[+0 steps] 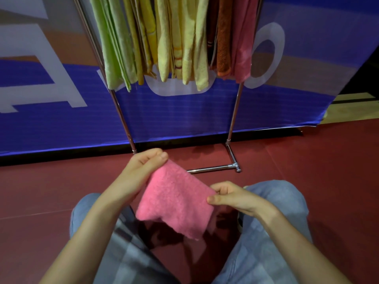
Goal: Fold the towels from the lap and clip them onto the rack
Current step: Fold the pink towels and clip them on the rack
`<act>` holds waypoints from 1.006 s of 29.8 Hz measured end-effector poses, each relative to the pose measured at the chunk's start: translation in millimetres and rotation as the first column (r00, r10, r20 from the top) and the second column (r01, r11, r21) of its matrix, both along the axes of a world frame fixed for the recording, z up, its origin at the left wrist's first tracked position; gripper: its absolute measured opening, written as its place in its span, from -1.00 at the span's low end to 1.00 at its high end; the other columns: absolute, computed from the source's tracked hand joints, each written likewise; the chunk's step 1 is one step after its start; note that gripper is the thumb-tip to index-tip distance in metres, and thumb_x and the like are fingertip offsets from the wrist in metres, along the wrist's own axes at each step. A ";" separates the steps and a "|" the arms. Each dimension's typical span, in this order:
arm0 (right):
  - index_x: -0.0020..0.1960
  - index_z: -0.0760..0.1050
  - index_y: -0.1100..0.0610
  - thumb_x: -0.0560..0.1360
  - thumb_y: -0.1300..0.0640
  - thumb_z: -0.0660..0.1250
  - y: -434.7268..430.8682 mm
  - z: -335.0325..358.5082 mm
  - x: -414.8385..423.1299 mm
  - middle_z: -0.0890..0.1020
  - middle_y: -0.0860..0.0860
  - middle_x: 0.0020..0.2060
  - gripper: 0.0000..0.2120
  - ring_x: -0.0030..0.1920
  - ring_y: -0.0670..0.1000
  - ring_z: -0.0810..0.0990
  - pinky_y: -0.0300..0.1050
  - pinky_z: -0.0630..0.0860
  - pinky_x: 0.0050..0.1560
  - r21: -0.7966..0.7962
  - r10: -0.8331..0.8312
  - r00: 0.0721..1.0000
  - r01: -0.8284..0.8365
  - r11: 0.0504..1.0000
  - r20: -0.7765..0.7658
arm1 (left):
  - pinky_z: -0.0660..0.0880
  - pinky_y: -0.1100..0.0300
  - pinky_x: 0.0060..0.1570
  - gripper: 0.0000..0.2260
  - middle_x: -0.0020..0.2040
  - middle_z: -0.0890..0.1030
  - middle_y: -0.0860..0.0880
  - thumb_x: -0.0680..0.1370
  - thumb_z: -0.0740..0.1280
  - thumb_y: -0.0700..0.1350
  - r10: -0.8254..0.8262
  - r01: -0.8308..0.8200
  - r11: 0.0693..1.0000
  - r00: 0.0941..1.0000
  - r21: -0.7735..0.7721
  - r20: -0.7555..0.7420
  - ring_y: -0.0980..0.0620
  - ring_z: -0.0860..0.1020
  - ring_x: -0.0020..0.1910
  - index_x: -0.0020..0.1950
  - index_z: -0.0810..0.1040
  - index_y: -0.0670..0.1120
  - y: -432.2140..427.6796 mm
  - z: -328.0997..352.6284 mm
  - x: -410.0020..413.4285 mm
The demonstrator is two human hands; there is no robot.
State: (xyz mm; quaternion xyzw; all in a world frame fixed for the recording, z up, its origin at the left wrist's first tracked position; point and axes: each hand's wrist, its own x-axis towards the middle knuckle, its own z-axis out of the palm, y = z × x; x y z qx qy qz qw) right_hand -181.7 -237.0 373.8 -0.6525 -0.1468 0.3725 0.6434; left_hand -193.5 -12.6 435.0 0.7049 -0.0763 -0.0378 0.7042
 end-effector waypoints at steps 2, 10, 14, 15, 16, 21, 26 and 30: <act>-0.26 0.58 0.08 0.12 -0.19 0.52 -0.1 0.9 0.0 0.64 -0.18 -0.39 -0.61 -0.32 -0.27 0.55 -0.43 0.44 -0.22 0.019 0.011 1.000 -0.011 1.000 0.007 | 0.26 0.44 -0.55 -0.66 -0.58 0.38 0.14 0.13 0.46 0.23 0.013 -0.013 0.999 1.000 -0.031 -0.025 0.27 0.30 -0.57 -0.49 0.43 0.01 7.5 -0.9 0.0; -0.13 0.66 0.07 0.07 -0.25 0.52 18.0 35.8 11.3 0.69 -0.11 -0.28 -0.49 -0.24 -0.21 0.61 -0.39 0.51 -0.18 0.276 -0.075 0.996 0.084 0.958 -0.041 | 0.40 0.31 -0.30 -0.55 -0.38 0.65 0.10 0.15 0.38 0.33 -0.107 0.135 0.988 0.946 0.074 -0.305 0.20 0.49 -0.40 -0.20 0.57 0.00 28.3 -22.5 10.5; -0.15 0.67 0.00 0.03 -0.25 0.53 34.1 48.4 14.5 0.70 -0.12 -0.28 -0.51 -0.24 -0.21 0.62 -0.39 0.52 -0.16 0.293 -0.053 0.997 0.070 0.954 -0.064 | 0.40 0.47 -0.44 -0.54 -0.55 0.55 0.12 0.46 0.16 0.22 -0.213 0.261 0.963 0.891 0.069 -0.401 0.28 0.50 -0.50 -0.43 0.65 -0.01 -13.3 -15.6 15.1; -0.15 0.67 0.01 0.03 -0.24 0.54 35.5 50.7 15.3 0.70 -0.10 -0.26 -0.51 -0.23 -0.20 0.63 -0.37 0.54 -0.15 0.314 -0.064 0.995 0.084 0.946 -0.074 | 0.41 0.47 -0.43 -0.56 -0.53 0.58 0.11 0.42 0.12 0.16 -0.213 0.249 0.968 0.889 0.037 -0.404 0.28 0.52 -0.48 -0.43 0.64 -0.04 -19.9 -11.2 16.6; -0.15 0.67 0.02 0.03 -0.23 0.54 36.1 54.0 15.9 0.71 -0.09 -0.26 -0.51 -0.22 -0.19 0.64 -0.35 0.55 -0.15 0.333 -0.076 0.994 0.099 0.938 -0.081 | 0.44 0.46 -0.39 -0.61 -0.48 0.62 0.10 0.35 0.11 0.15 -0.215 0.238 0.971 0.895 0.009 -0.391 0.28 0.56 -0.43 -0.36 0.63 -0.05 -25.0 -6.4 17.7; -0.16 0.67 0.05 0.01 -0.20 0.56 34.8 73.3 20.8 0.71 -0.07 -0.25 -0.50 -0.21 -0.17 0.65 -0.33 0.55 -0.19 0.359 -0.134 0.989 0.147 0.922 -0.060 | 0.51 0.31 -0.18 -0.57 -0.23 0.69 0.12 0.31 0.13 0.21 -0.284 0.286 0.957 0.901 -0.045 -0.329 0.21 0.62 -0.19 -0.08 0.59 -0.02 -27.2 18.4 18.9; -0.12 0.67 0.06 0.00 -0.23 0.56 41.0 94.1 22.4 0.71 -0.05 -0.22 -0.46 -0.19 -0.14 0.65 -0.31 0.55 -0.18 0.311 -0.144 0.989 0.128 0.942 0.028 | 0.50 0.29 -0.10 -0.60 -0.06 0.64 -0.10 0.39 0.23 0.06 -0.225 0.225 0.974 0.956 -0.023 -0.189 0.06 0.58 -0.09 0.05 0.58 -0.19 -18.1 53.5 11.8; -0.12 0.64 0.10 0.00 -0.28 0.54 51.9 104.8 19.9 0.68 -0.02 -0.24 -0.40 -0.24 -0.06 0.59 -0.19 0.47 -0.18 0.237 -0.210 0.971 0.178 0.955 0.116 | 0.47 0.26 -0.13 -0.60 -0.04 0.53 -0.23 0.43 0.30 -0.03 -0.192 0.184 0.980 0.975 -0.076 -0.115 -0.06 0.50 -0.09 0.11 0.51 -0.31 -10.5 73.5 -1.6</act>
